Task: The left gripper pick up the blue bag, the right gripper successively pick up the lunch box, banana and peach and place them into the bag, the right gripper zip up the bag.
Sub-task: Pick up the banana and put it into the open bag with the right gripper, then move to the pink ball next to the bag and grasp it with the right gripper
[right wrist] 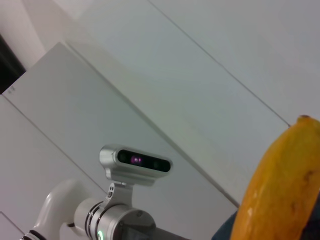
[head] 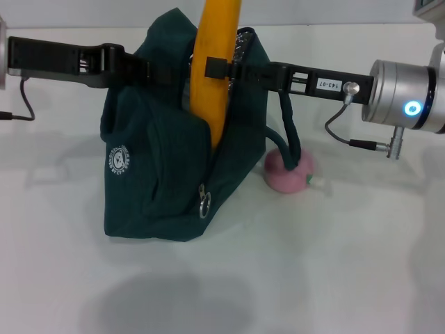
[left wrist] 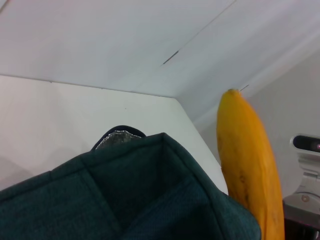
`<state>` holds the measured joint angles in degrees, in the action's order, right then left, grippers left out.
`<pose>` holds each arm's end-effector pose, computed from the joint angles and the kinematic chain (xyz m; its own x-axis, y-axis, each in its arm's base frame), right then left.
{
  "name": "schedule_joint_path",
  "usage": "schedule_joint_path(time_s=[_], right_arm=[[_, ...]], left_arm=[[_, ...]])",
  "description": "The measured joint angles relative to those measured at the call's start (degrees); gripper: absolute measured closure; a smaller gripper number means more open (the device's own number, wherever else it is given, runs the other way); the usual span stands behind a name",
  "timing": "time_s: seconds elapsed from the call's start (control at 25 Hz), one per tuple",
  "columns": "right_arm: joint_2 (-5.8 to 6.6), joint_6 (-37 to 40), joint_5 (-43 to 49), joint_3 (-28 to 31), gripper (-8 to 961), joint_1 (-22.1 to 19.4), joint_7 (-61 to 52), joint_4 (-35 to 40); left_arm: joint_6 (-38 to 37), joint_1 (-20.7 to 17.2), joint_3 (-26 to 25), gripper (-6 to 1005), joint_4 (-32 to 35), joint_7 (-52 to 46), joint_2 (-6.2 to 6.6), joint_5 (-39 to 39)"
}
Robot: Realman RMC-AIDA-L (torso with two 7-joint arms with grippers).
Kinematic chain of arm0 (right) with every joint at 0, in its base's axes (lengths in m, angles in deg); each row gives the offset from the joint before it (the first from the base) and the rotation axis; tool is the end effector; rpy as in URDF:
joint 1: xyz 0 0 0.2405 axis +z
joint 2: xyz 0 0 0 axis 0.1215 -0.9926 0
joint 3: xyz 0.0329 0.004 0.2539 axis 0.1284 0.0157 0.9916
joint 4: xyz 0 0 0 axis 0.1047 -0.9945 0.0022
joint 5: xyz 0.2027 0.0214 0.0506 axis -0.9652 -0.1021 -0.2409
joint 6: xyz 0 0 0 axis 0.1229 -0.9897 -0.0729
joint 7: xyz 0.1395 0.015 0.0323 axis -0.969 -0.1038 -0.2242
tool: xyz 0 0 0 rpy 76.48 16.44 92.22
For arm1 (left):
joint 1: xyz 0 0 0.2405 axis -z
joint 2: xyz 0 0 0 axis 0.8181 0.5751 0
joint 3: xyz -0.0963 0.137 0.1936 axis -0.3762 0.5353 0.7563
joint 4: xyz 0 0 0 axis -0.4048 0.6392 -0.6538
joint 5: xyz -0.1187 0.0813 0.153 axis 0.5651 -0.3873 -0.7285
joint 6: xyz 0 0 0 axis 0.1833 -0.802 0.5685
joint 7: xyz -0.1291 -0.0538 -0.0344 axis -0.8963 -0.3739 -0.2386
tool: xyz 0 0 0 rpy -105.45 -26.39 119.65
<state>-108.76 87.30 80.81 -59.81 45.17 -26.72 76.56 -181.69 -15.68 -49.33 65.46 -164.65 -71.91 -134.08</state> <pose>0.1357 0.3763 -0.0477 0.4114 -0.6588 -0.6298 -0.5583 -0.7284 0.3973 -0.1978 0.3674 0.0788 0.4230 0.8289 0.3660 0.8309 -0.5160 0.2082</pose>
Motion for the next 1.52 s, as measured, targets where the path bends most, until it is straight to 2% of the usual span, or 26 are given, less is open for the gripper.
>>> schedule_joint_path(time_s=[0.2, 0.4, 0.52, 0.72, 0.92, 1.04, 1.28, 1.4, 1.52], right_arm=[[0.0, -0.05, 0.02, -1.17, 389, 0.05, 0.01, 0.29], [0.0, -0.36, 0.12, -3.21, 190, -0.6, 0.06, 2.3], [0.0, -0.63, 0.07, -4.86, 77, -3.14, -0.05, 7.33], [0.07, -2.15, 0.28, -7.43, 77, -8.56, -0.24, 17.49], [0.69, -6.19, 0.61, -12.92, 76, -11.67, 0.38, 26.2], [0.69, -7.4, 1.49, -13.65, 76, -12.8, 0.88, 29.54], [0.83, -7.11, 1.65, -11.01, 77, -14.02, 0.9, 33.46], [1.06, -5.65, 1.81, -7.77, 77, -17.13, 0.52, 38.59], [2.35, -5.08, 3.06, -6.4, 78, -21.41, -1.87, 45.07]], left_arm=[[-0.04, 0.2, 0.0, 966, 0.0, -0.01, -0.03, 0.0], [-0.06, 0.17, 0.0, 966, 0.0, -0.14, -0.02, -0.01], [-0.13, 0.0, 0.0, 966, 0.0, -0.25, 0.13, 0.01], [-0.15, -0.03, 0.0, 966, 0.0, -0.47, 0.19, 0.07], [-0.15, -0.02, 0.0, 966, 0.0, -0.58, 0.2, 0.09], [-0.15, -0.02, 0.0, 966, 0.0, -0.65, 0.23, 0.04], [-0.13, -0.02, -0.05, 966, 0.0, -0.8, 0.31, -0.01], [-0.12, -0.05, -0.21, 966, 0.0, -0.96, 0.43, -0.14], [-0.12, -0.07, -0.2, 966, 0.0, -1.02, 0.46, -0.19]])
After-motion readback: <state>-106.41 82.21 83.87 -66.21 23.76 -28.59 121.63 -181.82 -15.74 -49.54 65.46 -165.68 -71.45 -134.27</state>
